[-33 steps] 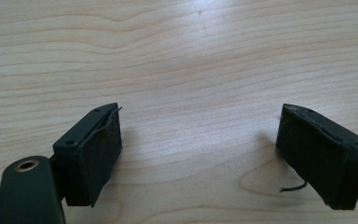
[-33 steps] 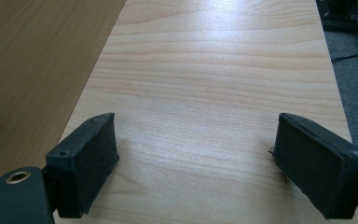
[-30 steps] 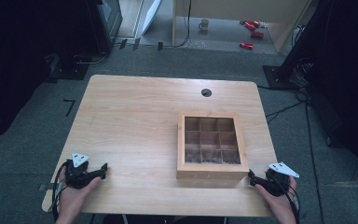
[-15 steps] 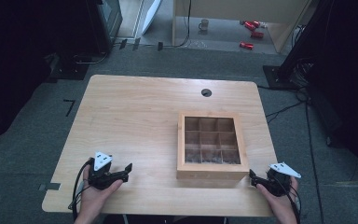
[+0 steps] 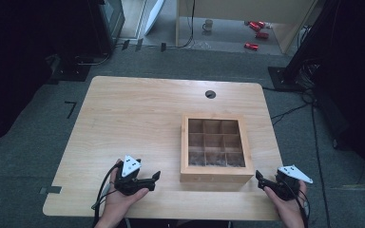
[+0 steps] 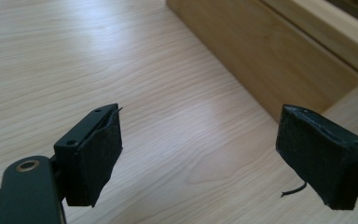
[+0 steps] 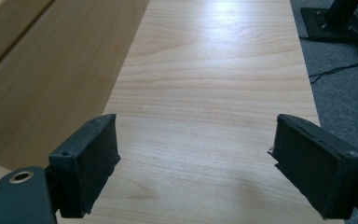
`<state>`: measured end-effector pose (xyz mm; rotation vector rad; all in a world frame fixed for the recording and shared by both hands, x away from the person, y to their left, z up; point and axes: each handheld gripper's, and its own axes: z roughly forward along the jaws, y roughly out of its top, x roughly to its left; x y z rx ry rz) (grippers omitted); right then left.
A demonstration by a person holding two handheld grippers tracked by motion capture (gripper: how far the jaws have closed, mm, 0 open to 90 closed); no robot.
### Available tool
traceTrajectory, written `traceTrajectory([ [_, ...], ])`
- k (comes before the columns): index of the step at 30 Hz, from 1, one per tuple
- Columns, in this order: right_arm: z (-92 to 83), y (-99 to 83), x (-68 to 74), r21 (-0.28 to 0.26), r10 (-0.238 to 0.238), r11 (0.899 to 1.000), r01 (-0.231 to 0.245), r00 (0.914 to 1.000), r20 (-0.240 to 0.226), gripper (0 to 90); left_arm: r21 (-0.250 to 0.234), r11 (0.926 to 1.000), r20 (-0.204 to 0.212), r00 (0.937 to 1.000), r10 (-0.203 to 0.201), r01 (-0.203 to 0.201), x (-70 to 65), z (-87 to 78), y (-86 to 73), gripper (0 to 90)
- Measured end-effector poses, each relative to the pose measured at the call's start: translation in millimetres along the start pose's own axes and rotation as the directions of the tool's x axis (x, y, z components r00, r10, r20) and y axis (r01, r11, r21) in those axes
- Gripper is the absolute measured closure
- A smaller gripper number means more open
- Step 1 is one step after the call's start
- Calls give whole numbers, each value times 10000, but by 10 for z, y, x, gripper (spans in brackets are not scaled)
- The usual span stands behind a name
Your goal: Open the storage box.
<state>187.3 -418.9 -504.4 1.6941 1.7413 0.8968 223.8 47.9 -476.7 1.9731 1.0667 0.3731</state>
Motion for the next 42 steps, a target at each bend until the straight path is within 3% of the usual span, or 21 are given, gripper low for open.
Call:
traceTrajectory([
  [7, -42, 26, 32, -114, -25, 9999, 24, 10000, -61, 146, -18, 9998, 544, 9983, 216, -215, -200, 82, 65, 150],
  [17, -139, 75, 27, -383, 78, 9992, -81, 9999, -79, 150, 128, 9987, 1066, 9931, 482, -498, -386, 178, 101, 165],
  [30, -333, 149, 39, -811, 170, 9965, -185, 9997, -194, 151, 374, 9960, 1468, 9864, 743, -806, -526, 307, 87, 378],
  [35, -399, 183, 72, -1226, 218, 9920, -312, 9968, -774, 151, 279, 9965, 1786, 9812, 731, -793, -549, 328, 137, 509],
  [42, -474, 199, 145, -1456, 333, 9878, -553, 9882, -1493, 150, 172, 9963, 2281, 9705, 782, -843, -550, 338, 179, 579],
])
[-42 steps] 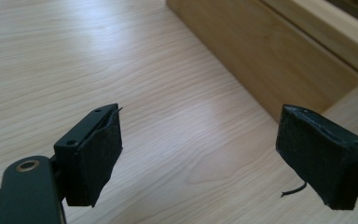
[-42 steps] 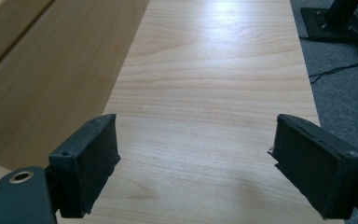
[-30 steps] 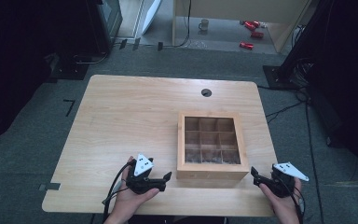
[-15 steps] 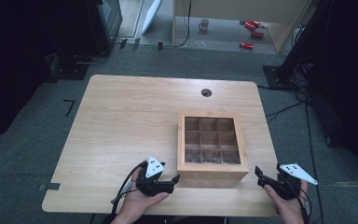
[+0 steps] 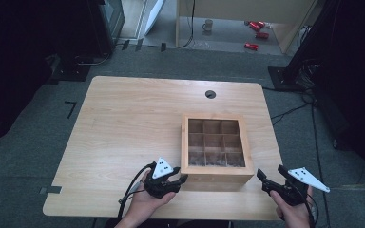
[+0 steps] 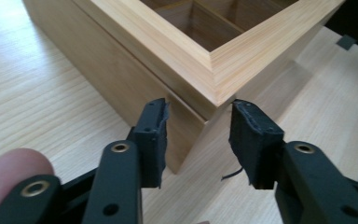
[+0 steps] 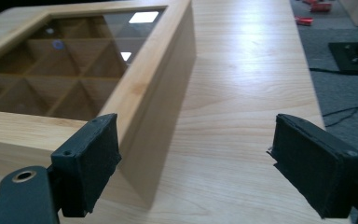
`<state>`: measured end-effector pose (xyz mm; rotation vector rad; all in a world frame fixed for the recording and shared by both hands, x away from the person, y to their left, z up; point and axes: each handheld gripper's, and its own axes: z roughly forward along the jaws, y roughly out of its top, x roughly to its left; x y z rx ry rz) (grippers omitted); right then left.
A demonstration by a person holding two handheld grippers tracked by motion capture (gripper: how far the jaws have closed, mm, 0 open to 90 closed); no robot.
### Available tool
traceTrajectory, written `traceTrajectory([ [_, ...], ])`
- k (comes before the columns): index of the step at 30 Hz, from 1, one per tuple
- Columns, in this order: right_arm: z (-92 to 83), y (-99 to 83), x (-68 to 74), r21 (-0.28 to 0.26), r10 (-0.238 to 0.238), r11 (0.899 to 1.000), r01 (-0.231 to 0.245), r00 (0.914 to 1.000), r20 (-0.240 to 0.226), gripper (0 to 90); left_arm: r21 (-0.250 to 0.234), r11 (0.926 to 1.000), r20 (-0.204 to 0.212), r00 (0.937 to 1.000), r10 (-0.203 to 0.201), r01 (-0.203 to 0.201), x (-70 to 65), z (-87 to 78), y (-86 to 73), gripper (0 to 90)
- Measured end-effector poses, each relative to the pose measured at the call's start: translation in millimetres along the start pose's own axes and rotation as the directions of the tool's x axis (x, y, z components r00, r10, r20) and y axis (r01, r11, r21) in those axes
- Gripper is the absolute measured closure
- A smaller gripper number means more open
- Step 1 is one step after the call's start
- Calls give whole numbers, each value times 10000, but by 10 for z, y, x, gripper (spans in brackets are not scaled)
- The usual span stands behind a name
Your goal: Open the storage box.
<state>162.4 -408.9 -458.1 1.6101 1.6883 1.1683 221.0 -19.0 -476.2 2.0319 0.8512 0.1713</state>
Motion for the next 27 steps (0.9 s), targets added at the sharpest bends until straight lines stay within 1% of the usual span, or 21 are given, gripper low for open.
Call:
traceTrajectory([
  [1, -1, 2, 13, -19, -3, 10000, 2, 10000, -84, 150, 10, 10000, 37, 10000, -12, 12, 6, -2, 2, 581],
  [4, 10, -4, 52, -5, -214, 9998, 214, 9990, -393, 148, 0, 10000, 98, 9999, 35, -35, 17, -8, 1, 596],
  [5, 10, -4, 52, -5, -214, 9998, 214, 9990, -393, 148, 0, 10000, 98, 9999, 35, -35, 17, -8, 1, 597],
  [6, 24, -18, 85, 5, -404, 9992, 406, 9967, -698, 140, 18, 10000, 125, 9999, 58, -58, 22, -9, 3, 597],
  [9, 43, -38, 141, 25, -662, 9977, 671, 9896, -1280, 134, 69, 10000, 180, 9998, 47, -49, 31, -12, 10, 598],
  [13, 74, -72, 204, 105, -940, 9952, 974, 9797, -1771, 130, 55, 9999, 169, 9998, 87, -88, 31, -16, 15, 601],
  [15, 94, -92, 225, 176, -998, 9943, 1051, 9761, -1929, 130, 47, 9999, 156, 9998, 133, -134, 30, -16, 15, 601],
  [18, 130, -122, 237, 275, -1025, 9935, 1104, 9734, -2049, 130, 25, 9999, 163, 9998, 129, -130, 30, -19, 18, 600],
  [23, 184, -165, 248, 465, -1093, 9915, 1214, 9722, -2073, 130, -47, 9999, 201, 9997, 116, -115, 29, -33, 35, 598],
  [24, 196, -174, 253, 504, -1118, 9909, 1247, 9719, -2071, 130, -145, 9998, 233, 9997, 122, -118, 26, -43, 46, 599],
  [27, 220, -191, 264, 607, -1169, 9894, 1318, 9719, -2044, 130, -149, 9998, 246, 9996, 170, -166, 24, -46, 54, 598],
])
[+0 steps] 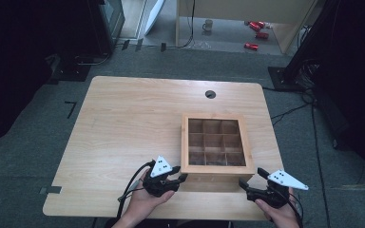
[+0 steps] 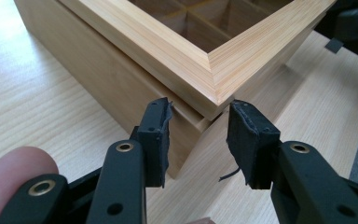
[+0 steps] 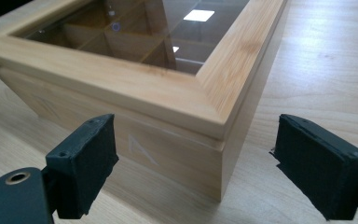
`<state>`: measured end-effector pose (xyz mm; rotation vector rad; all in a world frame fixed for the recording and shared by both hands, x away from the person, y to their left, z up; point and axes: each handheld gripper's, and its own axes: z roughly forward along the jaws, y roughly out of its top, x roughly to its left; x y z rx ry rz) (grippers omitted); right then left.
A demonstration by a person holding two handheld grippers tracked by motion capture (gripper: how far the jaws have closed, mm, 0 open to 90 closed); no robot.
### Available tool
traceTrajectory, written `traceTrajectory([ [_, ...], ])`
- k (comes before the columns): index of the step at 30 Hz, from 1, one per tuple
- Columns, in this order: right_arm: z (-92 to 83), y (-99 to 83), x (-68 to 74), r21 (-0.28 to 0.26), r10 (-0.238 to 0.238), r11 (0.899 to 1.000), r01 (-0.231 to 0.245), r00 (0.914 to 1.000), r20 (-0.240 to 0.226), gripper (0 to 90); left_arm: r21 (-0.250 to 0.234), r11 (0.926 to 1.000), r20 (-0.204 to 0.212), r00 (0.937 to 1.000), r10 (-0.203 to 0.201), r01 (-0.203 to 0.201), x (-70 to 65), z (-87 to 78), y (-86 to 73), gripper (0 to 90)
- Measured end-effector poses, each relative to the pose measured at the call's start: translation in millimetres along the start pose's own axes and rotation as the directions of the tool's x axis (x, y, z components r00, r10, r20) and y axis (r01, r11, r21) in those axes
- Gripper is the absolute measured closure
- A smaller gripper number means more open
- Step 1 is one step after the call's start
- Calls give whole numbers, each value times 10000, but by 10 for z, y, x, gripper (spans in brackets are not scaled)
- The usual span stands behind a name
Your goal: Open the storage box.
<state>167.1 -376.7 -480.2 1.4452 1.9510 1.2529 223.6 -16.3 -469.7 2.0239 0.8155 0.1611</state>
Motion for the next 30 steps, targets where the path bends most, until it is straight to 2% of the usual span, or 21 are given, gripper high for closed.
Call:
traceTrajectory([
  [3, 52, -26, 13, 136, -112, 9998, 109, 9997, 197, 133, 14, 10000, 10, 10000, 17, -17, 2, 1, 4, 595],
  [10, 48, -23, -19, -151, 130, 9998, -125, 9993, 345, 201, -12, 10000, 65, 10000, 35, -35, 3, -5, 18, 593],
  [11, 39, -23, -30, -296, 193, 9994, -181, 9990, 395, 257, -43, 10000, 79, 10000, 21, -20, 4, -4, 20, 593],
  [14, 31, -23, -40, -367, 220, 9991, -206, 9991, 370, 295, -55, 10000, 109, 9999, -2, 3, 7, -5, 22, 592],
  [15, 26, -27, -33, -438, 203, 9989, -192, 9995, 237, 355, -81, 10000, 118, 9999, -11, 12, 5, -5, 25, 591],
  [17, 18, -27, -17, -487, 95, 9988, -86, 9998, 184, 397, -116, 9999, 129, 9999, -31, 33, 5, -9, 26, 590],
  [20, 3, -22, 22, -617, -206, 9978, 229, 9991, 373, 424, -162, 9998, 152, 9999, -75, 77, 16, -17, 26, 578],
  [25, -1, -17, 38, -602, -261, 9978, 290, 9985, 489, 424, -166, 9998, 28, 10000, -79, 80, 43, -36, -24, 501],
  [30, -24, 10, 49, -784, -250, 9965, 290, 9984, 515, 424, 129, 9999, -286, 9996, 80, -77, 81, -47, -109, 394],
])
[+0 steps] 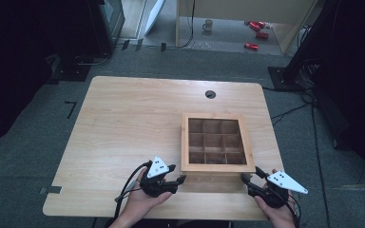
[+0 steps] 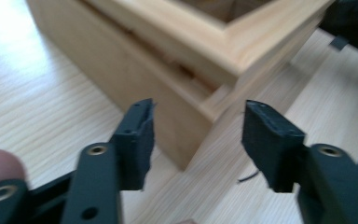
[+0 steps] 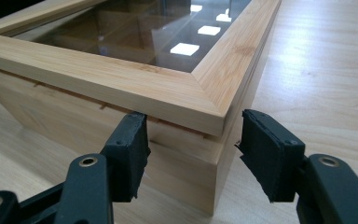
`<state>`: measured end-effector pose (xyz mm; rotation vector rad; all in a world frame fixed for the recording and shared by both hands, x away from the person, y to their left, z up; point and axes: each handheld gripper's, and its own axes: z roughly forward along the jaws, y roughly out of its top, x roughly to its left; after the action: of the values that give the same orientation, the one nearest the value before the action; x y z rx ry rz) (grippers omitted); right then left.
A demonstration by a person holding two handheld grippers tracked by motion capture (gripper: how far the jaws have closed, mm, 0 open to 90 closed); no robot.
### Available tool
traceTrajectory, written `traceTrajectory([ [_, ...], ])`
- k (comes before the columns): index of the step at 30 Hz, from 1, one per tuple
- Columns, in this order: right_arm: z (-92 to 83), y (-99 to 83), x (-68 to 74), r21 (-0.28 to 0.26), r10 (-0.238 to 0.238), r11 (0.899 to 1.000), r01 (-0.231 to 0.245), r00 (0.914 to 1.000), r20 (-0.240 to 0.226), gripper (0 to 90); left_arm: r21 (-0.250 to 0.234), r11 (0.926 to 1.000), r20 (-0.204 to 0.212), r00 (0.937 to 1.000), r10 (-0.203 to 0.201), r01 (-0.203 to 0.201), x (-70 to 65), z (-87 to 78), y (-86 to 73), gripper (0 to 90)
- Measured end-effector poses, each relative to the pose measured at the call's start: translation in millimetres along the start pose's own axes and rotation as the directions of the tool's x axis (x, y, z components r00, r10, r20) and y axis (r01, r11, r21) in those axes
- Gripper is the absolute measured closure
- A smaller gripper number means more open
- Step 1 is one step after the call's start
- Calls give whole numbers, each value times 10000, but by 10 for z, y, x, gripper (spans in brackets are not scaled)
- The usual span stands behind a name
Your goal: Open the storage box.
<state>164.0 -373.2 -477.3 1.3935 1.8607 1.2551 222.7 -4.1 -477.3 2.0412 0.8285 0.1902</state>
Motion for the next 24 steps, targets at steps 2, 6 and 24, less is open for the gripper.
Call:
traceTrajectory([
  [2, -16, 27, 7, -128, -14, 9999, 14, 10000, 27, 423, 329, 9994, -347, 9994, 78, -67, 52, 1, -82, 340],
  [6, -32, 66, 10, -280, -73, 9996, 75, 9999, 73, 415, 766, 9970, -1050, 9945, 24, 57, 164, 24, -211, 267],
  [24, -55, 364, 19, -636, -501, 9966, 518, 9984, 277, 358, 1435, 9896, -2400, 9696, 486, -141, 232, 180, -351, 118],
])
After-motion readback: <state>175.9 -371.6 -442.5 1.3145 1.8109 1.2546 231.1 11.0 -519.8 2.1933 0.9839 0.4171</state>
